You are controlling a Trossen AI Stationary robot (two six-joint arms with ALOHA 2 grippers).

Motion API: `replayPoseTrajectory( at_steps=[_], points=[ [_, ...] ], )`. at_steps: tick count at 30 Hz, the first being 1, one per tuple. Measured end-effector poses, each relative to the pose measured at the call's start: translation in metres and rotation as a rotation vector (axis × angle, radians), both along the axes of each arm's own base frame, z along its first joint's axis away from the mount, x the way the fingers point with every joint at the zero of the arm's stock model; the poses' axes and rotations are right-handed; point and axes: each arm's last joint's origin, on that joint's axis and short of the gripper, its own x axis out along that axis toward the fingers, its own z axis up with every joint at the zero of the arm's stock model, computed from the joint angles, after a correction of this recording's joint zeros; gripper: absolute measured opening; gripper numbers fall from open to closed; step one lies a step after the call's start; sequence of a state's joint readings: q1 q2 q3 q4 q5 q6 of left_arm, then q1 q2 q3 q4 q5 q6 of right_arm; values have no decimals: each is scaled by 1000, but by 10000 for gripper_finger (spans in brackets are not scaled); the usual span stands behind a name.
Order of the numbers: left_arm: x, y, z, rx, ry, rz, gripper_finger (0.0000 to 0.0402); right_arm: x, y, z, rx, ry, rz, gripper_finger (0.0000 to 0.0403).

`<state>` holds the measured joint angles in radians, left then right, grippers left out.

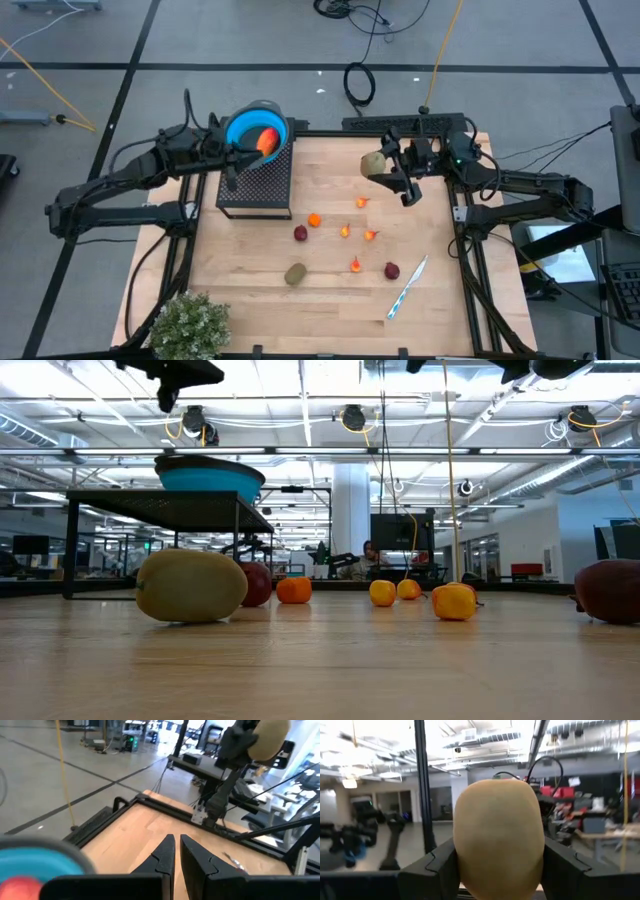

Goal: Pick & Place Fruit
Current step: Put the top kiwi into the blue strainer bowl on the shelf

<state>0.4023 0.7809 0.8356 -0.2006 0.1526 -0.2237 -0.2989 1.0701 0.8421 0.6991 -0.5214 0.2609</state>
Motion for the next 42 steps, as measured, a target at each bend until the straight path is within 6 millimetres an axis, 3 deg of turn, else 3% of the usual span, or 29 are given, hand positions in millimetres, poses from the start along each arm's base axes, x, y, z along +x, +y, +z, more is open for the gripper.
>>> replayPoseTrajectory(
  at_steps=[9,17,29,42],
  points=[
    [32,10,5,31,-149,-129,27,13,-4,-12,203,100,62,203],
    [59,12,5,49,-255,-198,39,30,-9,-29,248,170,59,203],
    [89,9,-3,0,-328,-251,167,47,-16,-45,275,187,11,203],
    [132,9,0,-79,-323,-295,281,50,-17,-42,262,86,30,203]
  ],
)
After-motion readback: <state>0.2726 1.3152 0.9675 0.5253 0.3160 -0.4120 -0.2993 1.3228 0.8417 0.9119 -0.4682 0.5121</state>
